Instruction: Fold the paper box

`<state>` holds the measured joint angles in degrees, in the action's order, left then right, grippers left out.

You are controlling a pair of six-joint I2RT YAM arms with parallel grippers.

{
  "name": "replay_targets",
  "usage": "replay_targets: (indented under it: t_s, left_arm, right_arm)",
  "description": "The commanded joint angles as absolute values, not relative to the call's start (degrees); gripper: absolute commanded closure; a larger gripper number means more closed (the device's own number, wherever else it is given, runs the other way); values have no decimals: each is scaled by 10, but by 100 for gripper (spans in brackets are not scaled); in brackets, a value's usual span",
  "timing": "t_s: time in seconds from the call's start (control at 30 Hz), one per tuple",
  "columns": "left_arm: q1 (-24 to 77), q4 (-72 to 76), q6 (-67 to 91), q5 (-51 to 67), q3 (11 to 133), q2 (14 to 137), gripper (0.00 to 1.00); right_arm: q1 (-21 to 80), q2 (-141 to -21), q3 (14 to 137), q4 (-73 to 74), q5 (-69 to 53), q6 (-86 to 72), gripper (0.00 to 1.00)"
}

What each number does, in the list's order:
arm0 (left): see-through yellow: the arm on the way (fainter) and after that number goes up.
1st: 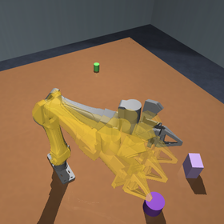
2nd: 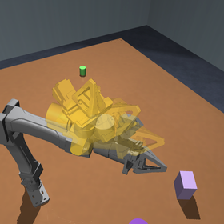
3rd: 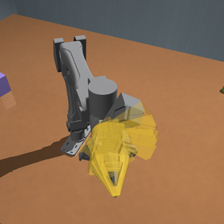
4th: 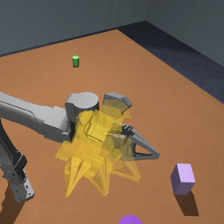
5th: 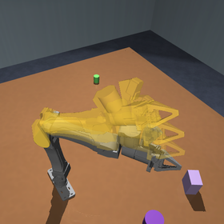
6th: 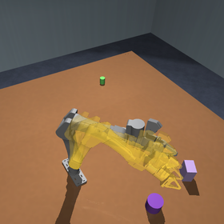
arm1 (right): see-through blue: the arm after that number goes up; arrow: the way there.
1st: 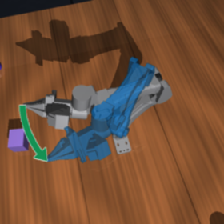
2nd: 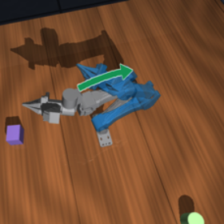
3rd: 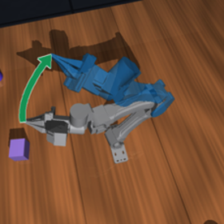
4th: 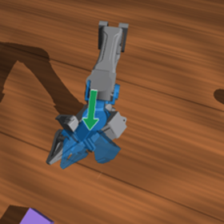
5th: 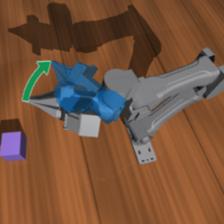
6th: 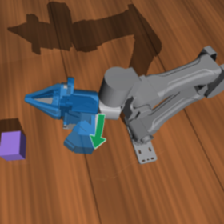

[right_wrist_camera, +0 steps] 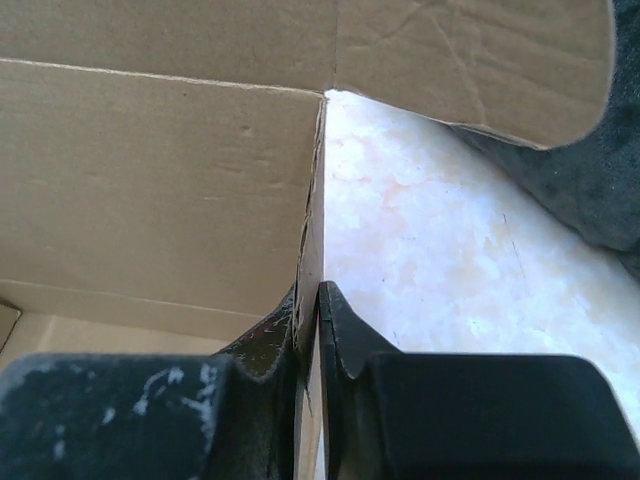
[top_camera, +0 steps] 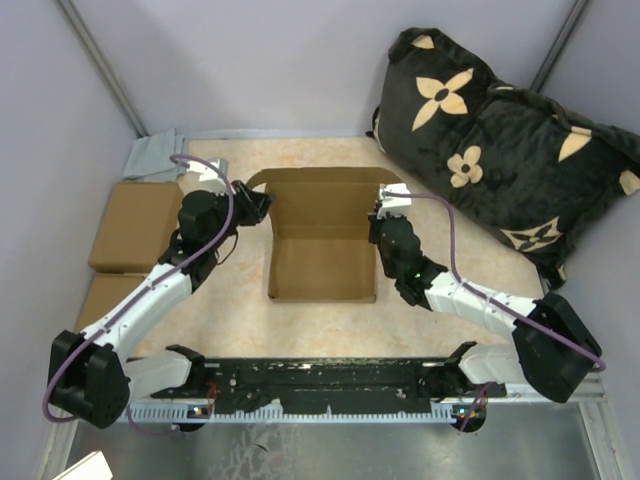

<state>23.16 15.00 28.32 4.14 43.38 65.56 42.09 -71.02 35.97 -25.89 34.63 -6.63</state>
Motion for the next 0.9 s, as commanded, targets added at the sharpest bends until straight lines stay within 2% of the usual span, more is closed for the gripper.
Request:
replay_targets:
  t_s: [0.0, 0.23, 0.47, 0.73, 0.8, 0.87]
  left_arm:
    - [240, 190, 308, 87, 406, 630, 67]
    - [249, 173, 318, 91, 324, 581, 66]
    - [252, 84, 307, 68, 285, 497, 67]
    - [254, -65, 292, 44, 286, 378, 67]
    - [254, -113, 301, 44, 295, 347, 65]
    - [254, -160, 305, 49, 308, 321, 61]
  right_arm:
    - [437, -720, 353, -360, 352, -80, 91]
    - [478, -700, 322, -312, 382, -111, 89]
    - [507, -625, 306, -152, 389, -184, 85]
    - [509, -488, 294, 97, 289, -274, 58]
    - [509, -450, 297, 158, 238, -292, 47]
    - [509, -415, 306, 216, 195, -309, 42]
